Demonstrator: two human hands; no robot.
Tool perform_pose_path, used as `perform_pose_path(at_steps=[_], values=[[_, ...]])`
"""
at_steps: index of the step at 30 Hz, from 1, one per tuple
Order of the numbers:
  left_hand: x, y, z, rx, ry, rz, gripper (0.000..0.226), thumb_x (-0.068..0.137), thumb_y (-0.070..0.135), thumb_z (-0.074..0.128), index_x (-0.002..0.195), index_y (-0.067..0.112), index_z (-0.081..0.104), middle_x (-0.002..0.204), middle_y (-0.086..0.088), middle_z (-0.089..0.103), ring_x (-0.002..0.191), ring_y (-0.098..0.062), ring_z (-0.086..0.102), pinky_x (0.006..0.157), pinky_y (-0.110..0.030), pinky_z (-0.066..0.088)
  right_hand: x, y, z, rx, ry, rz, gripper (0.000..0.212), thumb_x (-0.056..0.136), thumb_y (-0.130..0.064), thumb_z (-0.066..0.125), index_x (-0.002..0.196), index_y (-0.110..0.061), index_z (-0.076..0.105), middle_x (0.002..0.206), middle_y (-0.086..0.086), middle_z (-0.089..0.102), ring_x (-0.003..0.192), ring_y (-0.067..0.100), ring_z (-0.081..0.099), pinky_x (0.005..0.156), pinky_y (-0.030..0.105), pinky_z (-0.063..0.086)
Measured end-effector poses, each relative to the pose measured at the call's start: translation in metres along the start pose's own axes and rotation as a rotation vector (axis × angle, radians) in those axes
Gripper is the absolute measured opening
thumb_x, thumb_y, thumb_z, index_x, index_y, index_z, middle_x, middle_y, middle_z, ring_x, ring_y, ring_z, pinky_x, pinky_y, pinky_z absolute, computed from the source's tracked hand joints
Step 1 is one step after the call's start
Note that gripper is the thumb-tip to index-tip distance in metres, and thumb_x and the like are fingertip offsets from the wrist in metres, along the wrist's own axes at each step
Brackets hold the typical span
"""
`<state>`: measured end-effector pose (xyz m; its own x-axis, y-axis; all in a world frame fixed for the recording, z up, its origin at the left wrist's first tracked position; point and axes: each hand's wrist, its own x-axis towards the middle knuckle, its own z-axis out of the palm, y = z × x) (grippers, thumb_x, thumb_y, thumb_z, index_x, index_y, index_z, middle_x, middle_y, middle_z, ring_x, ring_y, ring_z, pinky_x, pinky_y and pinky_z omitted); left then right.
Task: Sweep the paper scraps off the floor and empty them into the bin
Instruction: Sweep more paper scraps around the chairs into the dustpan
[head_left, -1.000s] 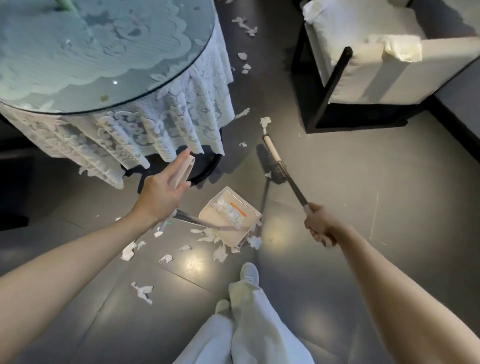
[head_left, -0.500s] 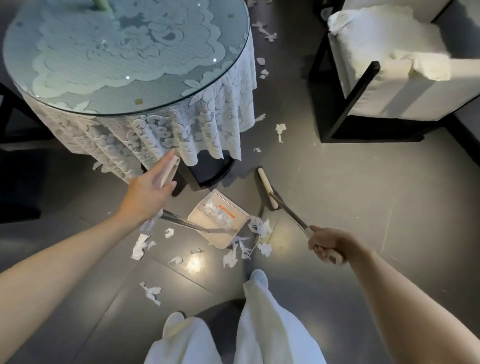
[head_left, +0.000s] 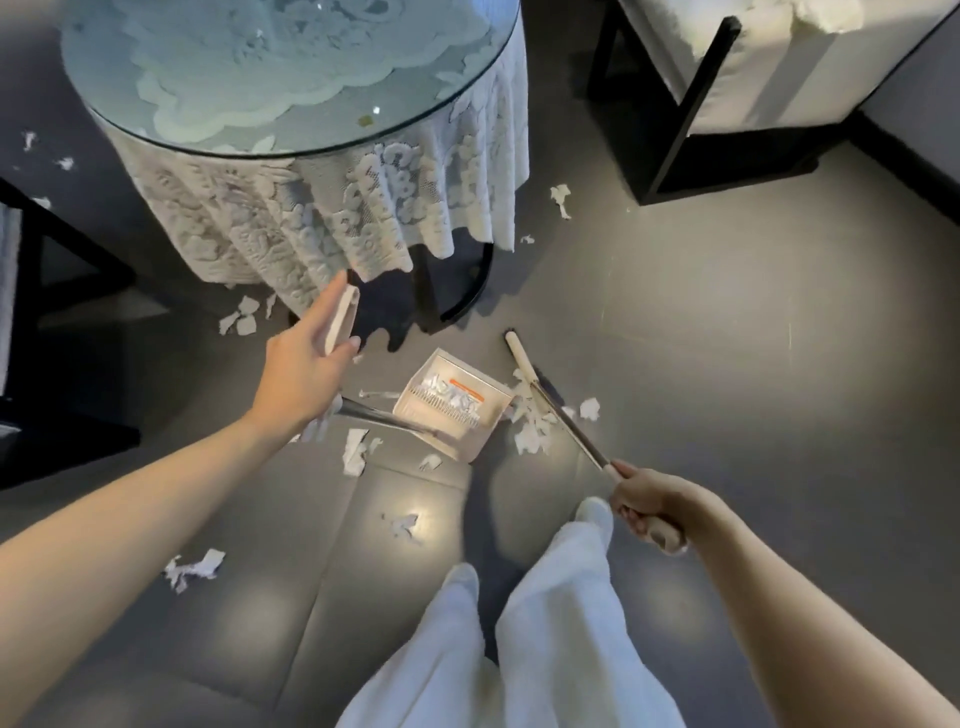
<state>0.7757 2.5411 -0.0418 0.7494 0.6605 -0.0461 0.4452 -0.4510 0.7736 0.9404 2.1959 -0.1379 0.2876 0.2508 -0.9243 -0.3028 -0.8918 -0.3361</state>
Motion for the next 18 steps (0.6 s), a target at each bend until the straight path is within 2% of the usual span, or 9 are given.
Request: perform_pose_path(at_steps=[4,8,11,12,13,15,16,18], values=[[-0.035,-0.016,-0.02,0.05,0.009,-0.002,0.066,0.094,0.013,0.059,0.147,0.043,0.033,0.145,0.023,0.036,0.129,0.01,0.028,0.088,0.012,0.016,-0.027,0.014,0.035,0.003,-0.033,-0.013,0.061,0.087,0.006,0.039,0.14,-0.025,0.039,0.047,0.002,0.044,0.03,0.008,0.037,0.033,0.016,0.033],[-0.078,-0.026,-0.03,0.054,0.067,-0.034,0.065,0.094,0.013,0.058,0.146,0.043,0.033,0.139,0.028,0.033,0.124,0.013,0.025,0.09,0.006,0.016,-0.05,0.024,0.04,-0.006,0.04,-0.06,0.046,0.082,0.009,0.039,0.117,-0.016,0.055,0.047,0.004,0.041,0.03,0.011,0.035,0.034,0.016,0.032],[-0.113,-0.038,-0.032,0.036,0.115,-0.028,0.065,0.093,0.011,0.059,0.147,0.037,0.035,0.142,0.024,0.035,0.133,0.002,0.031,0.097,-0.001,0.02,-0.064,0.045,0.036,0.008,0.189,-0.092,0.053,0.075,0.004,0.045,0.112,-0.032,0.056,0.047,0.006,0.047,0.035,0.017,0.039,0.04,0.02,0.035],[-0.122,-0.043,-0.032,0.029,0.124,-0.032,0.065,0.093,0.011,0.059,0.147,0.037,0.035,0.142,0.025,0.036,0.136,-0.004,0.035,0.103,-0.006,0.024,-0.069,0.054,0.038,-0.004,0.232,-0.098,0.054,0.073,0.002,0.045,0.11,-0.035,0.056,0.049,0.008,0.049,0.04,0.02,0.04,0.044,0.023,0.035],[-0.13,-0.046,-0.033,0.025,0.125,-0.045,0.066,0.093,0.011,0.059,0.146,0.04,0.035,0.141,0.027,0.036,0.136,-0.012,0.04,0.11,-0.018,0.03,-0.071,0.063,0.04,-0.018,0.27,-0.103,0.053,0.073,0.001,0.044,0.109,-0.036,0.055,0.052,0.011,0.05,0.042,0.02,0.041,0.047,0.024,0.035],[-0.143,-0.048,-0.033,0.021,0.125,-0.074,0.068,0.093,0.011,0.059,0.143,0.049,0.033,0.141,0.028,0.036,0.128,-0.036,0.049,0.107,-0.05,0.04,-0.068,0.079,0.041,-0.062,0.341,-0.11,0.05,0.079,-0.002,0.04,0.11,-0.04,0.048,0.052,0.011,0.052,0.035,0.019,0.043,0.043,0.021,0.036],[-0.15,-0.049,-0.033,0.029,0.127,-0.087,0.069,0.093,0.012,0.059,0.141,0.053,0.032,0.141,0.028,0.036,0.124,-0.043,0.05,0.103,-0.058,0.042,-0.065,0.084,0.039,-0.102,0.374,-0.117,0.043,0.083,-0.005,0.039,0.111,-0.037,0.046,0.051,0.01,0.054,0.032,0.018,0.044,0.04,0.019,0.036],[-0.164,-0.053,-0.038,0.052,0.141,-0.088,0.071,0.092,0.013,0.06,0.136,0.061,0.031,0.14,0.029,0.037,0.119,-0.049,0.052,0.1,-0.061,0.043,-0.057,0.089,0.034,-0.185,0.426,-0.112,0.023,0.089,-0.012,0.036,0.105,-0.019,0.051,0.052,0.012,0.058,0.032,0.02,0.047,0.038,0.021,0.039]])
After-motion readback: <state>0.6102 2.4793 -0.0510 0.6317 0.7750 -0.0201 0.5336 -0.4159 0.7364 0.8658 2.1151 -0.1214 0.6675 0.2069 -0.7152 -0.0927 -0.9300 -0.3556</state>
